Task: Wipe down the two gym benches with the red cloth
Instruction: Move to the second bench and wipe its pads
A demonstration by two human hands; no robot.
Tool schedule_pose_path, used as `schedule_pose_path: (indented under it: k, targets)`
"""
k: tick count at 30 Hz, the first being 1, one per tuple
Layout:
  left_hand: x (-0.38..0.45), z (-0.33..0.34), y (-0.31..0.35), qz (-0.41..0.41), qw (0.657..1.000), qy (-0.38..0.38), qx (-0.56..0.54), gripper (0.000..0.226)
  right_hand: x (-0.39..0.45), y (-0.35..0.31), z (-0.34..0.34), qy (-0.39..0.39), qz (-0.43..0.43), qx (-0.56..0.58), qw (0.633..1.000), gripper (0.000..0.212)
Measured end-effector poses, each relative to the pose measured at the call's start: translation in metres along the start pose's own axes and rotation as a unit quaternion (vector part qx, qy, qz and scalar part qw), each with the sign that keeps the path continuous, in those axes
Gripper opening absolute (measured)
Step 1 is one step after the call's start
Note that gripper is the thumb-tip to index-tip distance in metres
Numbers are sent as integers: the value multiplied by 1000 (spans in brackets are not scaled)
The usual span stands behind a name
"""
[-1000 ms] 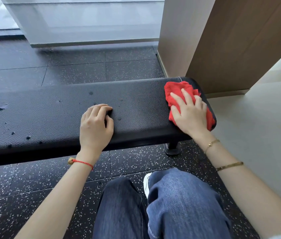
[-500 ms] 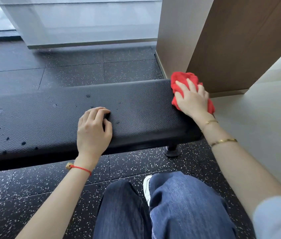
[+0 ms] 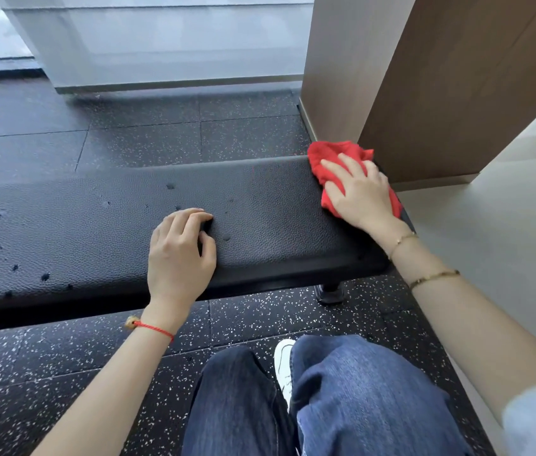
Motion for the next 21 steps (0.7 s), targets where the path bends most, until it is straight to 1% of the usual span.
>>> schedule_pose_path:
  k: [1, 3, 5, 7, 9, 11, 13, 15, 17, 19, 21]
  targets:
    - [1, 0, 1, -2, 1000, -1, 2, 27, 11, -2, 0, -14, 17, 12, 1000, 46]
    - [1, 1, 1, -5, 1000, -2, 5, 27, 21, -29, 5, -33, -2, 11, 999, 47]
    - [0, 0, 0, -6, 1000, -2, 3, 27, 12, -70, 12, -44, -67, 1, 997, 48]
    - [0, -1, 0, -3, 1000, -1, -2, 27, -17, -98, 18, -46, -136, -11, 990, 48]
    - [0, -1, 0, 3, 1000, -2, -5, 28, -51, -105, 21, -42, -185, -20, 982, 49]
    - [-1, 0, -1, 8, 1000, -3, -8, 29, -76, -89, 19, -24, -191, -11, 981, 49]
    - [-1, 0, -2, 11, 1000, -4, -11, 29, -87, -54, 12, 9, -144, 0, 990, 48]
    - [-1, 0, -2, 14, 1000, -5, -12, 28, -86, -13, 4, 42, -68, 1, 997, 46]
    - [-1, 0, -1, 14, 1000, -5, -11, 27, -74, 16, 0, 55, 7, 6, 998, 44]
    - [-1, 0, 0, 11, 1000, -5, -7, 26, -58, 24, -2, 47, 59, 13, 997, 45]
    - [-1, 0, -1, 9, 1000, -5, -4, 26, -47, 11, -2, 34, 74, 10, 997, 46]
Point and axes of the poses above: each hand's wrist, its own x-axis towards the middle knuckle, its own z-axis out of the palm, y = z × x, the point moved 10 cm from there along x, towards the middle knuckle, and after that the axes turned 13 degrees about -y, right-handed, at the moved point
